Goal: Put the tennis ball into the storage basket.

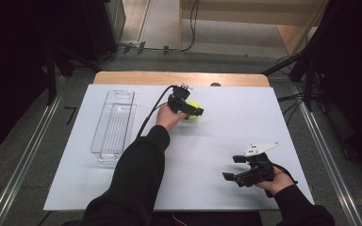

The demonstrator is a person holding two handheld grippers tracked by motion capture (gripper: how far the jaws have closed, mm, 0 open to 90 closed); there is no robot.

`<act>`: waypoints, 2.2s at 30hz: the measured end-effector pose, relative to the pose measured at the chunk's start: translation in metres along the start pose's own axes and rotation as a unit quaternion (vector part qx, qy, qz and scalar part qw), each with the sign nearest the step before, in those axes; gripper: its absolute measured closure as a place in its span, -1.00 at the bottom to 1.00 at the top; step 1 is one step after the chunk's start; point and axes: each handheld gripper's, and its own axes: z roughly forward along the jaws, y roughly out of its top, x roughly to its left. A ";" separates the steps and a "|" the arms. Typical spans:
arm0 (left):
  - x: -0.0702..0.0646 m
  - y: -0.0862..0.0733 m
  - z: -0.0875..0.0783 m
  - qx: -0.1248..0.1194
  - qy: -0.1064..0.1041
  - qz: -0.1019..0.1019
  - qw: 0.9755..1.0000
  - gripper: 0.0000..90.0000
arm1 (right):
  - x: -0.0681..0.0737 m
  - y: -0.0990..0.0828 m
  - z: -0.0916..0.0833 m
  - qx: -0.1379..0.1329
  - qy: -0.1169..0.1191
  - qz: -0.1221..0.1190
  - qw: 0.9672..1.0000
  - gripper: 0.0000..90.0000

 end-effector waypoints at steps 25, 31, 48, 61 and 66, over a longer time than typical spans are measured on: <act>-0.009 -0.016 0.013 0.014 0.055 0.056 0.997 -0.66 | 0.000 0.000 0.000 0.001 0.000 -0.002 1.000 -0.67; -0.014 -0.016 0.013 0.015 0.062 0.063 0.996 -0.46 | 0.000 0.000 0.000 0.001 0.000 -0.002 1.000 -0.67; -0.014 -0.015 0.012 0.024 0.063 0.060 0.996 -0.43 | 0.000 0.000 0.000 0.001 0.001 -0.002 1.000 -0.67; -0.015 -0.010 0.004 0.016 0.050 0.053 0.997 -0.43 | 0.000 0.000 0.000 0.002 0.001 -0.002 1.000 -0.67; -0.015 -0.007 -0.003 0.016 0.045 0.050 0.998 -0.43 | 0.000 0.000 0.001 0.002 0.001 -0.002 1.000 -0.67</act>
